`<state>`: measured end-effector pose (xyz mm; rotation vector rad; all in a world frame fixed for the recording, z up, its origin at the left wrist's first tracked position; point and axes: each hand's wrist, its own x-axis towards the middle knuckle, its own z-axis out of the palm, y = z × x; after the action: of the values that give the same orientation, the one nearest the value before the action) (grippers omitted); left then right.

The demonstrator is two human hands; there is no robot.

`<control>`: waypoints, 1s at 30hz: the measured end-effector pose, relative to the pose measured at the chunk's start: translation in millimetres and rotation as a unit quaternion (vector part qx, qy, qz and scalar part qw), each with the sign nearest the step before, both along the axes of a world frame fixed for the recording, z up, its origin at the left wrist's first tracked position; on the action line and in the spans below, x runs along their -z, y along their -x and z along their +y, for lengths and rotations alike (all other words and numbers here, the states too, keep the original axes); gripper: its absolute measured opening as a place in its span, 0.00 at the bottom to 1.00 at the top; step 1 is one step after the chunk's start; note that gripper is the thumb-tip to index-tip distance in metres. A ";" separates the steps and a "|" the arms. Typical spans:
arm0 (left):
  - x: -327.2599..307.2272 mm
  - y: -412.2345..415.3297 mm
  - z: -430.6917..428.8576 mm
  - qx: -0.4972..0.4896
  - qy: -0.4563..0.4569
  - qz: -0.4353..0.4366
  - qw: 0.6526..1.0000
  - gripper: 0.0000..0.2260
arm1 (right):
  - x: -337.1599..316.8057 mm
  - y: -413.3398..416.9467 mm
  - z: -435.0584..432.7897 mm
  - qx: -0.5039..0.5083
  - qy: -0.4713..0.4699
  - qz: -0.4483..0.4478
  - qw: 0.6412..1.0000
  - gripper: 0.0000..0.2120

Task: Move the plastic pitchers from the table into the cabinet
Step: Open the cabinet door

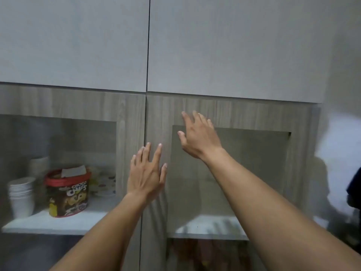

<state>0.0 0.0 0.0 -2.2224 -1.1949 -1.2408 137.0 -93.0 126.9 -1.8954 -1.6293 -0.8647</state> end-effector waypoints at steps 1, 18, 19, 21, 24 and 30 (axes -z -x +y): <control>2.3 -1.0 2.8 -0.001 0.006 -0.002 1.000 0.27 | -5.2 -0.1 10.4 -0.006 0.000 -0.016 1.000 0.31; 27.2 -17.8 18.8 0.016 0.062 -0.157 0.985 0.20 | -54.5 16.9 60.3 -0.005 -0.012 -0.077 0.997 0.29; 27.6 -18.8 16.8 0.018 0.069 -0.186 0.980 0.18 | -55.7 18.7 57.5 -0.010 -0.010 -0.070 0.997 0.29; 28.2 -18.0 12.6 0.025 0.095 -0.249 0.964 0.17 | -58.4 21.8 51.1 -0.016 -0.007 -0.061 0.998 0.27; 26.5 -10.7 2.9 0.058 0.149 -0.316 0.935 0.15 | -59.1 26.8 39.5 -0.016 -0.006 -0.057 0.998 0.26; 32.7 14.7 -20.1 0.075 0.232 -0.274 0.930 0.25 | -55.4 40.3 9.4 -0.032 -0.026 -0.031 0.999 0.25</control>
<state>-14.7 -20.1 -32.7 -2.3988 -1.6954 -1.8951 96.8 -83.6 182.3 -1.7885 -1.6774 -0.9385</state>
